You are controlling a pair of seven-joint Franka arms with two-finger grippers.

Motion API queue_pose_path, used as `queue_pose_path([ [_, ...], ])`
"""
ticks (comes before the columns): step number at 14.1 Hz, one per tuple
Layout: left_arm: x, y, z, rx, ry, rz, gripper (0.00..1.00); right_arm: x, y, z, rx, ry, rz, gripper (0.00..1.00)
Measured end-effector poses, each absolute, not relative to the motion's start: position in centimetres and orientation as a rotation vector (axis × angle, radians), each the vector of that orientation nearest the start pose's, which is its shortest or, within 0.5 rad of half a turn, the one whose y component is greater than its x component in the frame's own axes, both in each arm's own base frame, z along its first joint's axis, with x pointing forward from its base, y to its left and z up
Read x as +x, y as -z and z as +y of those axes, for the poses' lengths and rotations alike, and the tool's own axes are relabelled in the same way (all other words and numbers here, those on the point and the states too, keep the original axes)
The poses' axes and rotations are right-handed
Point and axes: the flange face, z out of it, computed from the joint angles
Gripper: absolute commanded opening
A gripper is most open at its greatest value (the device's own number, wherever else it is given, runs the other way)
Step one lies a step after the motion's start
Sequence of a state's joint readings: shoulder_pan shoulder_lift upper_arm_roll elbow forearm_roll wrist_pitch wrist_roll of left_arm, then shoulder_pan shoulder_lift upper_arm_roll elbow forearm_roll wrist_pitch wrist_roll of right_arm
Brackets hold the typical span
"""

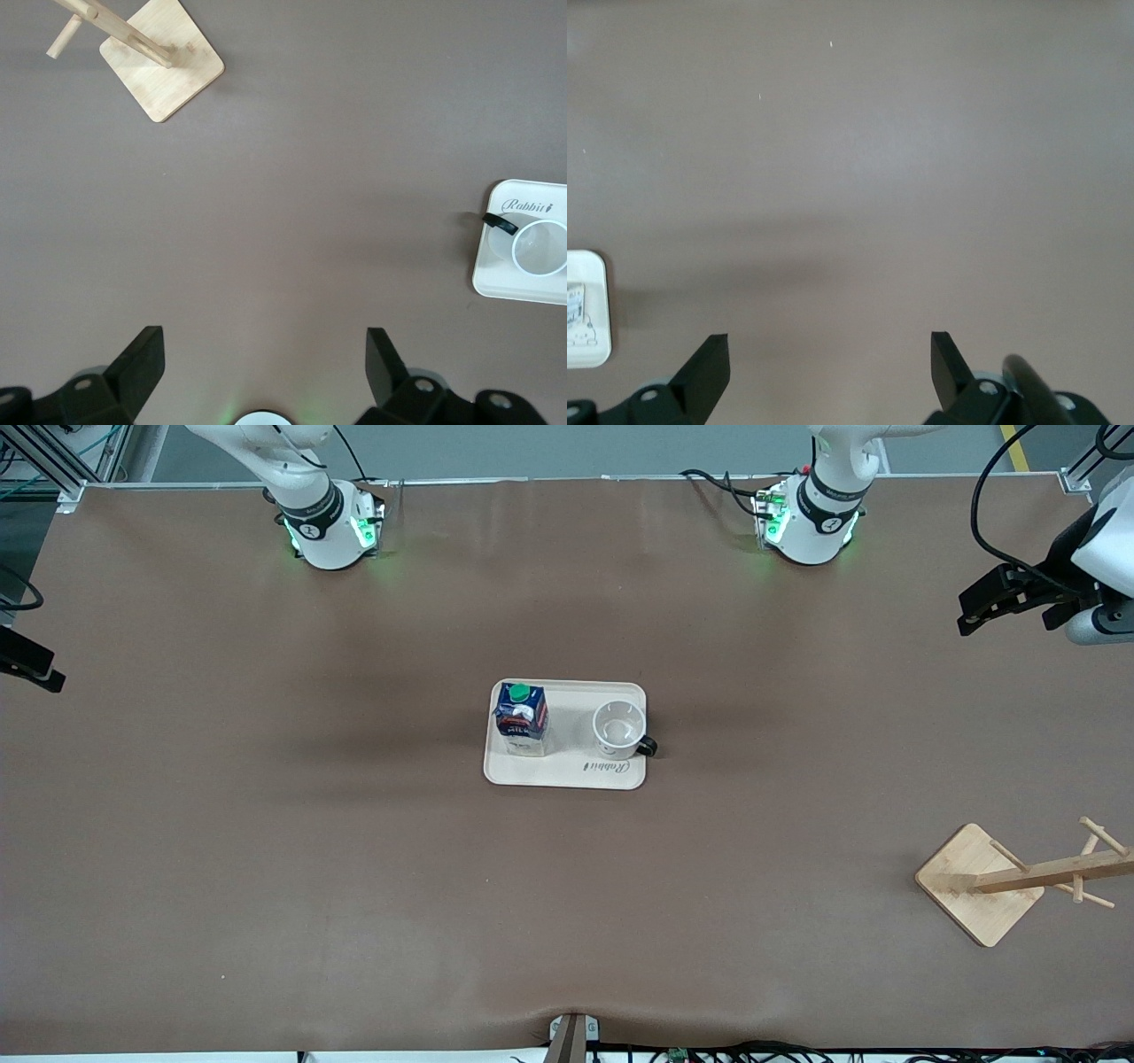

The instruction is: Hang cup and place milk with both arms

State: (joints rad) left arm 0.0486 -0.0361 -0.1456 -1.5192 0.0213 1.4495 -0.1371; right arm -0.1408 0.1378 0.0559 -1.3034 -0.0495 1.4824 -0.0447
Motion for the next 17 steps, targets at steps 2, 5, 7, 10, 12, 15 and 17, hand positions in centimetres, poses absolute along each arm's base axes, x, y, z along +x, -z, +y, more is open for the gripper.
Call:
queue_pose_path([
  [2, 52.9, -65.7, -5.0, -3.11, -0.049, -0.066, 1.0, 58.6, -66.4, -5.4, -3.184, 0.078, 0.06, 1.0],
  [5, 52.9, -65.6, -5.0, -3.11, -0.053, -0.067, 1.0, 58.7, -66.4, -5.2, -3.184, 0.079, 0.056, 1.0],
  [7, 53.1, -65.3, -5.0, -3.11, -0.061, -0.068, 1.0, 58.7, -66.3, -5.2, -3.184, 0.077, 0.056, 1.0],
  [10, 53.3, -64.8, -5.1, -3.109, -0.084, -0.064, 1.0, 58.9, -65.9, -5.2, -3.183, 0.069, 0.055, 1.0],
  [12, 53.3, -64.3, -5.6, -3.107, -0.109, -0.051, 1.0, 59.1, -65.6, -5.1, -3.173, 0.067, 0.052, 1.0],
  [15, 53.2, -63.0, -7.0, -3.1, -0.154, -0.072, 1.0, 59.5, -65.0, -5.1, -3.163, 0.056, 0.05, 1.0],
  [17, 53.0, -61.9, -9.4, -3.087, -0.181, -0.131, 1.0, 59.6, -64.8, -5.2, -3.162, 0.051, 0.053, 1.0],
])
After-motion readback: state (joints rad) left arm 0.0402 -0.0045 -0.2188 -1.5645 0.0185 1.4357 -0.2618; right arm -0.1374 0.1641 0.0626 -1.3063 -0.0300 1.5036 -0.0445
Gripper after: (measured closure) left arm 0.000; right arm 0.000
